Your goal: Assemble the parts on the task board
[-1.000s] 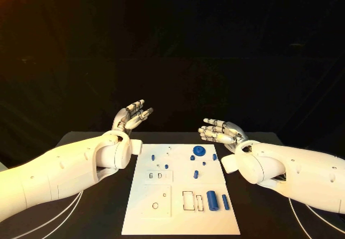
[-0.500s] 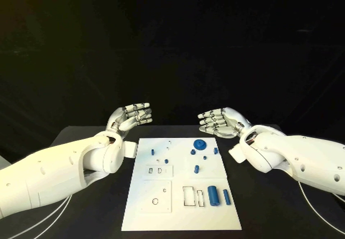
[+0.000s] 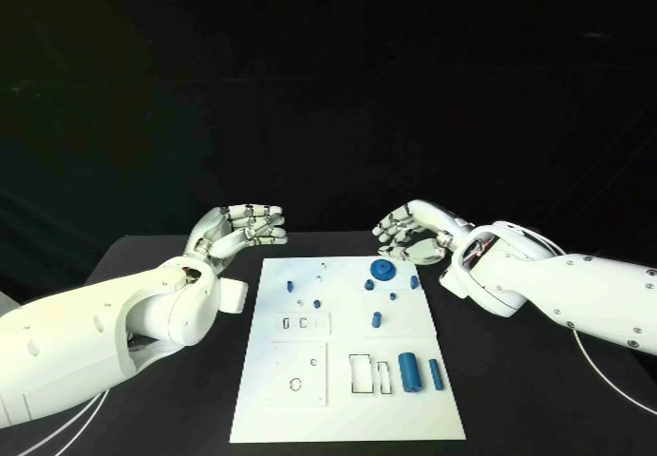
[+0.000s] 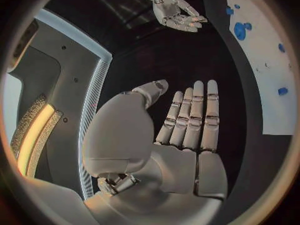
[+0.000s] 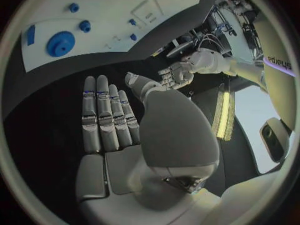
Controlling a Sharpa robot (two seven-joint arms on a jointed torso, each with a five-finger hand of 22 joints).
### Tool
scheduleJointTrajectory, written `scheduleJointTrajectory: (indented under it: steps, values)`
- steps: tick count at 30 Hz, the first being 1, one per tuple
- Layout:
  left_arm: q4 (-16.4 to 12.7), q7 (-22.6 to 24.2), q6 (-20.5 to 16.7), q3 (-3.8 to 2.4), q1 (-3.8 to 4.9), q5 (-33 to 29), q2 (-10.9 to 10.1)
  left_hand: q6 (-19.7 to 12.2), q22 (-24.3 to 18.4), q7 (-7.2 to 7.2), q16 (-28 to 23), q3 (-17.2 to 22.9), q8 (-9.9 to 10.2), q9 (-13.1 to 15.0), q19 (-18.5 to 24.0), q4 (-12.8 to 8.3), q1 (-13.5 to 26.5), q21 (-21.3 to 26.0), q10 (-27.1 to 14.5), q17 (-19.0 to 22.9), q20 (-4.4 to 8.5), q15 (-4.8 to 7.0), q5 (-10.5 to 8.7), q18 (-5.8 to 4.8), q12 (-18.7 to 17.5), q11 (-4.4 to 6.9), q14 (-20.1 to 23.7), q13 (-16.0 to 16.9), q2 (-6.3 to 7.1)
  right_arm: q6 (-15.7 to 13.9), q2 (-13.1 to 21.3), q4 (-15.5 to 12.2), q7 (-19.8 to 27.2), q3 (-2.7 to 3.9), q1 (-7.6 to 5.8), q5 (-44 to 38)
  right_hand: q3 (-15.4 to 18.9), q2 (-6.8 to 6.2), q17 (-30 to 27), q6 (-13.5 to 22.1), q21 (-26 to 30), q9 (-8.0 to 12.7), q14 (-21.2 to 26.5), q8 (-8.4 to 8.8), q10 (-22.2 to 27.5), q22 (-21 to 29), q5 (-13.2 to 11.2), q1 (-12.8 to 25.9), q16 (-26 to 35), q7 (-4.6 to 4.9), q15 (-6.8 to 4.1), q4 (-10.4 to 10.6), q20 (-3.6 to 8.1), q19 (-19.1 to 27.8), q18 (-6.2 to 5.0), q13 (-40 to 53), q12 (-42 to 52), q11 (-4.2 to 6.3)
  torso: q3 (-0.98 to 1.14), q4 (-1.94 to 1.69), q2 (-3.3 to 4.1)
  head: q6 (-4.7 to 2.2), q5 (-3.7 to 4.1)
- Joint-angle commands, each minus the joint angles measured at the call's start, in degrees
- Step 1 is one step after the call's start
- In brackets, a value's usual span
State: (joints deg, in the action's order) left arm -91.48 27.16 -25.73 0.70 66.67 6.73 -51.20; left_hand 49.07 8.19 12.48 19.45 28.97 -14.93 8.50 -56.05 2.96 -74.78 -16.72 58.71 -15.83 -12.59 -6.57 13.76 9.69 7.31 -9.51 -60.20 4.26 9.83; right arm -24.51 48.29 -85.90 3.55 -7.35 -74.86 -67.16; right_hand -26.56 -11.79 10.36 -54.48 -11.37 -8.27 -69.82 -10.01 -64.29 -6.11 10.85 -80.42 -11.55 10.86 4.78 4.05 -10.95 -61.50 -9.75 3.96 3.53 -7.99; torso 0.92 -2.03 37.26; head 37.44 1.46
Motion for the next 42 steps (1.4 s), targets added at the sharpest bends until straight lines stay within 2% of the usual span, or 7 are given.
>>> scheduleJointTrajectory:
  steps: [1,9,14,18,26,38,42]
  values:
    - [-1.9,-0.9,4.8,-0.1,0.1,2.6,-1.1,0.4,0.6,0.36,1.2,-0.7,-0.3,0.2,-1.0,0.1,0.0,-1.1,0.8,-1.3,0.47,0.44,-0.25,0.78,-0.4,0.04,-1.0,0.0,0.71,5.2,-0.2,-0.3,-7.0,0.02,-0.1,-14.7,1.5,-2.7,9.4,-3.0,-7.7,-1.5,-10.5,-1.21,-4.4,-4.3,-0.9,0.1,-8.0,-1.76,-3.56,2.0,4.46,-9.0,-0.61,0.2,0.0,2.39,0.42,-0.55,1.2,-0.19,0.61]
    - [-5.9,-1.2,7.6,-0.12,0.11,3.9,-3.5,0.1,0.8,0.19,1.8,-2.0,-0.3,0.3,-0.7,0.5,0.5,-1.6,1.0,-2.7,0.53,0.42,-0.26,0.68,-1.0,0.1,-0.5,-0.1,1.39,8.7,-0.6,-0.3,-10.5,0.03,-0.18,-21.2,2.0,-3.94,25.4,-3.2,-18.4,-3.4,-14.7,-0.84,-4.8,-12.9,-1.1,-0.9,-23.9,-2.58,-4.6,5.5,5.96,-12.6,-0.28,0.4,0.1,3.11,0.81,-1.33,2.61,-0.18,1.42]
    - [-7.5,-1.0,8.1,-0.13,0.11,3.9,-4.3,0.1,0.9,0.18,2.0,-2.2,-0.3,0.3,-0.8,0.6,0.6,-1.8,1.0,-2.9,0.54,0.43,-0.26,0.68,-1.1,0.1,-0.5,-0.1,1.43,9.6,-1.2,0.1,-11.3,0.03,-0.19,-22.7,1.6,-4.3,50.2,-3.0,-46.6,-5.3,-16.1,-0.92,-4.5,-44.7,-1.1,-1.9,-52.2,-2.7,-4.55,7.7,6.07,-17.5,3.45,0.3,0.0,3.19,0.89,-1.54,3.17,-0.12,1.77]
    - [-8.3,-1.0,8.4,-0.14,0.11,3.8,-4.6,0.0,0.9,0.2,2.2,-2.4,-0.3,0.4,-0.8,0.7,0.7,-1.8,1.0,-3.1,0.54,0.43,-0.26,0.67,-1.2,0.09,-0.5,-0.1,1.42,10.5,-2.2,1.0,-12.0,0.03,-0.08,-23.5,1.7,-4.57,61.1,-2.8,-61.6,-6.7,-17.7,-1.18,-4.9,-62.4,-1.1,-2.3,-64.3,-2.66,-4.5,8.8,5.82,-20.9,5.78,0.3,0.0,3.29,1.06,-1.77,3.56,-0.1,1.8]
    - [-8.7,-1.2,8.8,-0.16,0.17,3.8,-4.7,0.0,1.0,0.21,2.4,-2.6,-0.3,0.4,-0.8,0.8,0.8,-2.0,1.0,-3.4,0.56,0.45,-0.24,0.68,-1.3,0.08,-0.5,-0.1,1.35,11.5,-3.6,2.7,-12.8,0.01,0.25,-24.3,1.9,-4.57,63.8,-2.9,-66.4,-7.5,-17.9,-1.36,-4.6,-68.3,-1.0,-2.4,-67.4,-2.75,-4.34,9.3,5.61,-22.1,6.61,0.2,0.1,3.16,1.12,-2.04,3.99,-0.24,2.0]
    - [-8.5,-1.5,8.7,-0.18,0.24,3.7,-4.7,-0.1,1.1,0.29,2.9,-2.7,-0.3,0.4,-0.9,1.0,0.6,-2.3,0.9,-3.9,0.62,0.5,-0.16,0.7,-1.4,0.07,-0.5,-0.1,1.05,13.0,-4.7,4.2,-13.3,-0.02,0.96,-24.7,1.4,-4.28,64.2,-3.0,-67.5,-7.9,-17.9,-1.53,-4.6,-69.6,-0.5,-2.8,-68.1,-2.76,-4.34,9.5,5.54,-22.3,6.74,0.3,0.1,3.16,1.14,-2.55,4.45,-0.51,2.32]
    - [-8.5,-1.6,8.6,-0.19,0.26,3.6,-4.8,0.0,1.2,0.28,3.1,-2.7,-0.3,0.5,-0.9,1.0,0.5,-2.3,1.0,-4.0,0.64,0.51,-0.17,0.7,-1.5,0.07,-0.6,0.0,0.98,13.3,-5.0,4.9,-13.1,-0.02,1.16,-24.7,1.4,-4.26,64.2,-3.1,-67.5,-8.0,-17.9,-1.55,-4.6,-69.7,-0.4,-2.8,-68.2,-2.73,-4.34,9.5,5.54,-22.3,6.75,0.3,0.1,3.15,1.16,-2.46,4.56,-0.95,2.26]
